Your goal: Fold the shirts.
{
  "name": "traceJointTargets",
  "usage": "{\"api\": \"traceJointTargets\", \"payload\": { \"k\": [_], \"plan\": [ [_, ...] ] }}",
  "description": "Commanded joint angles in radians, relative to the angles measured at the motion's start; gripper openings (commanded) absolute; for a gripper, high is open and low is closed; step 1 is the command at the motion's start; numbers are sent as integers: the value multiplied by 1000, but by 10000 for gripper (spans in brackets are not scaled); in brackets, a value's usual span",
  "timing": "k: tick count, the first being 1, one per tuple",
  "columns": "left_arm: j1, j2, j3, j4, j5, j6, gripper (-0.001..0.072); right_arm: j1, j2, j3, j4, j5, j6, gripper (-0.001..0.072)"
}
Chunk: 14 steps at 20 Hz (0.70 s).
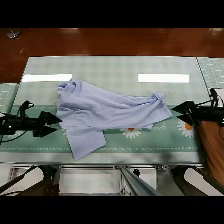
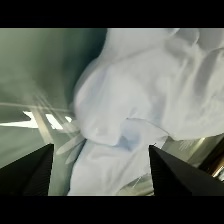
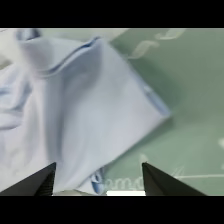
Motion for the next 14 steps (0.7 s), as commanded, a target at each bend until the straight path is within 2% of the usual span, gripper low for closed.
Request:
{"api": "traceJointTargets", "payload": {
  "k": [1,5,6,7,8,12,14],
  "plan": [
    [-86,0,-97,-158,166,47,697,80,8,-27,61,-26,-20,614],
    [-194,0,-98,-202,285,47,695,111,8,-27,57,-65,22,614],
    [-203,0,-97,-222,300,47,632,111,8,-27,52,-73,29,614],
    [-205,0,-97,-231,301,56,276,111,8,-27,39,-82,37,614],
    [-205,0,-96,-245,292,103,20,111,7,-27,18,-90,51,614],
    [-204,1,-78,-251,240,129,19,111,7,-27,-140,-155,177,614],
    [-204,1,-76,-251,228,129,19,111,-2,-23,-143,-185,186,614]
  ]
}}
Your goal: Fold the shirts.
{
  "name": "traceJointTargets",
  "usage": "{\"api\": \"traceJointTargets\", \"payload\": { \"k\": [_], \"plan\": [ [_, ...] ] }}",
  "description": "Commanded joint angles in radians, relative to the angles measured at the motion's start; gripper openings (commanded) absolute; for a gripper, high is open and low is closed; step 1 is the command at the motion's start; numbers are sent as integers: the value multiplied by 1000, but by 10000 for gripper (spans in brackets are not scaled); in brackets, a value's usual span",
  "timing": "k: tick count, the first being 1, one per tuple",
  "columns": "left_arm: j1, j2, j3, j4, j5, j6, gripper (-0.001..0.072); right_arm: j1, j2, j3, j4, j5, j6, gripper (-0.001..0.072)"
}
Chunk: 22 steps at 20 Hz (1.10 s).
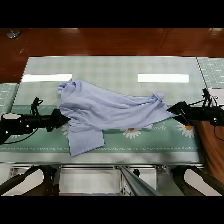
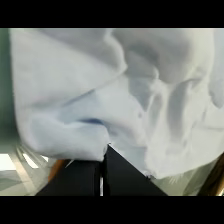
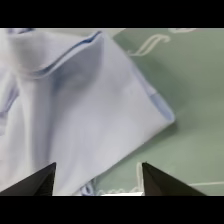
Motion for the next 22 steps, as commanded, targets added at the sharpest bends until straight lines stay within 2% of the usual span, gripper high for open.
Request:
{"api": "traceJointTargets", "payload": {
  "k": [1,4,11,15,16,17,18,20,22],
  "plan": [
    [-5,1,6,-15,-21,17,19,2,-23,11,-61,-51,41,614],
    [-5,1,6,-16,-22,16,19,2,-131,61,-63,16,20,614],
    [-5,0,6,-16,-21,16,19,5,-264,154,-20,16,21,614],
    [-5,0,6,-16,-16,16,19,106,-322,181,-21,3,24,614],
    [-5,0,6,-16,-17,16,19,129,-337,192,-22,-3,55,589],
    [-5,0,6,-16,-19,14,19,147,-351,206,-22,-2,73,396],
    [-4,1,6,-26,-27,11,19,163,-360,224,-22,7,56,13],
    [-3,1,27,-59,-51,13,19,177,-359,283,-30,41,51,23],
    [2,11,117,-68,-108,13,19,177,-349,426,-68,150,50,23]
  ]
}}
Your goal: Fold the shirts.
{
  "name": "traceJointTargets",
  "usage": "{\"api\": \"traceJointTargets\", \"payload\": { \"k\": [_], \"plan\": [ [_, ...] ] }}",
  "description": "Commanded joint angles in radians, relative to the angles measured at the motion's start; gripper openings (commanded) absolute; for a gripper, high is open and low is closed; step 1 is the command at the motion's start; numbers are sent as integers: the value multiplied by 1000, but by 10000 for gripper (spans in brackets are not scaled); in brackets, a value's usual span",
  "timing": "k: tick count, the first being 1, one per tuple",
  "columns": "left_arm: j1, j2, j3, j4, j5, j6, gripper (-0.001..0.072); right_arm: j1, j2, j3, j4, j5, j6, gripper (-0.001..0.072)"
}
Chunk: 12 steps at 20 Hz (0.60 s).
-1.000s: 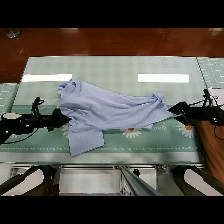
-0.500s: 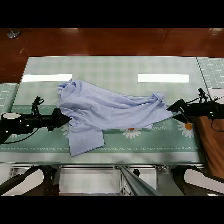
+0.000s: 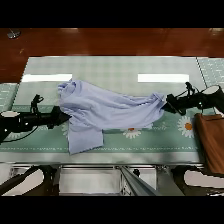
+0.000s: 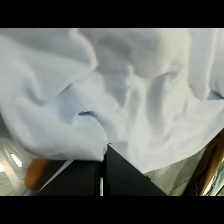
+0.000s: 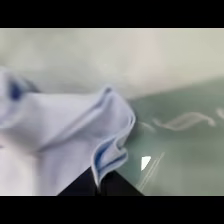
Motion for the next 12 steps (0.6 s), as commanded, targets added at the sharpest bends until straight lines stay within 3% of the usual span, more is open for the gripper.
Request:
{"api": "traceJointTargets", "payload": {
  "k": [1,4,5,6,8,9,12],
  "plan": [
    [12,20,140,-65,-102,-1,18,19,15,219,-41,154,2,23],
    [31,71,470,-239,-169,-3,17,18,100,573,-51,185,5,22],
    [33,86,600,-257,-168,-12,17,18,129,711,-63,186,-37,22],
    [38,98,742,-224,-169,-41,17,18,155,827,-103,208,-84,22],
    [62,112,1000,-22,-168,-217,17,18,218,1011,-155,245,-21,23],
    [67,118,1114,44,-168,-265,17,18,257,1057,-155,245,-13,22],
    [66,157,1370,154,-177,-269,17,18,405,1093,-175,233,6,22]
  ]
}}
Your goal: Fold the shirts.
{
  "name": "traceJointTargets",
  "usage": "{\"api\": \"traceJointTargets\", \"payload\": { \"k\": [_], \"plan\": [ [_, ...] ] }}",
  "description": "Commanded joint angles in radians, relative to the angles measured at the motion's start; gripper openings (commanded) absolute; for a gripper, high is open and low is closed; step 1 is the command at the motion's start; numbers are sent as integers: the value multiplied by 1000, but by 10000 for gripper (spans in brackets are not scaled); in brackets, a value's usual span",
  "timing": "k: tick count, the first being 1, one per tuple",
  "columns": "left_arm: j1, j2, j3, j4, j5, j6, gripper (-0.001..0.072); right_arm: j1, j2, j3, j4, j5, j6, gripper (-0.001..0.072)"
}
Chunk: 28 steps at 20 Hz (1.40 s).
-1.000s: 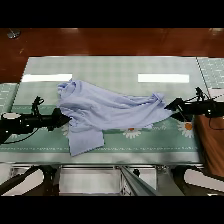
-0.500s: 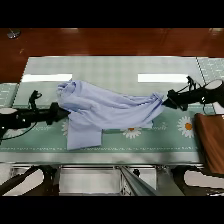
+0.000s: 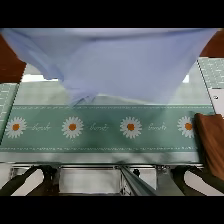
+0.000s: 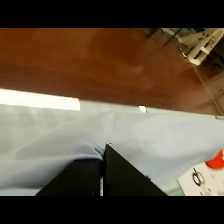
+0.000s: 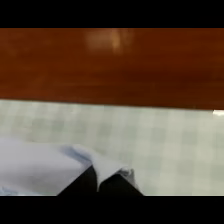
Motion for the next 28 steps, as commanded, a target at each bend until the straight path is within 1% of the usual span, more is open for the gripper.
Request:
{"api": "traceJointTargets", "payload": {
  "k": [1,3,4,5,7,8,11,13,15,17,18,19,21,24,26,27,28],
  "plan": [
    [7,54,325,217,-13,-71,16,1,169,106,-81,14,34,22],
    [7,112,418,376,-50,-71,17,1,265,106,-123,53,54,23],
    [7,148,441,440,-68,-79,17,1,311,106,-151,77,82,22],
    [6,192,444,507,-78,-115,17,1,350,106,-169,96,100,23],
    [-11,276,444,626,-110,-147,17,1,419,106,-185,122,109,23],
    [-47,316,444,696,-116,-153,17,1,451,106,-186,145,116,23],
    [-221,421,444,900,-145,-193,17,1,520,105,-186,220,127,23],
    [-335,462,426,971,-161,-198,17,1,544,105,-186,242,130,23],
    [-406,467,399,1027,-203,-198,17,1,548,103,-186,286,138,23],
    [-420,459,316,1079,-232,-198,17,0,548,61,-185,315,145,23],
    [-418,454,244,1079,-231,-204,17,0,547,8,-165,322,145,23],
    [-418,446,172,1075,-229,-232,17,0,547,-62,-139,320,144,23],
    [-417,414,8,1073,-193,-257,18,1,547,-231,-85,274,120,23],
    [-417,315,-219,1053,-32,-319,18,1,518,-531,-42,101,78,23],
    [-417,206,-306,1048,88,-359,18,2,438,-679,-37,-23,45,23],
    [-417,142,-322,1048,139,-384,18,2,375,-721,-37,-77,25,23],
    [-417,65,-321,1045,192,-390,18,2,292,-738,-28,-132,-17,22]
  ]
}}
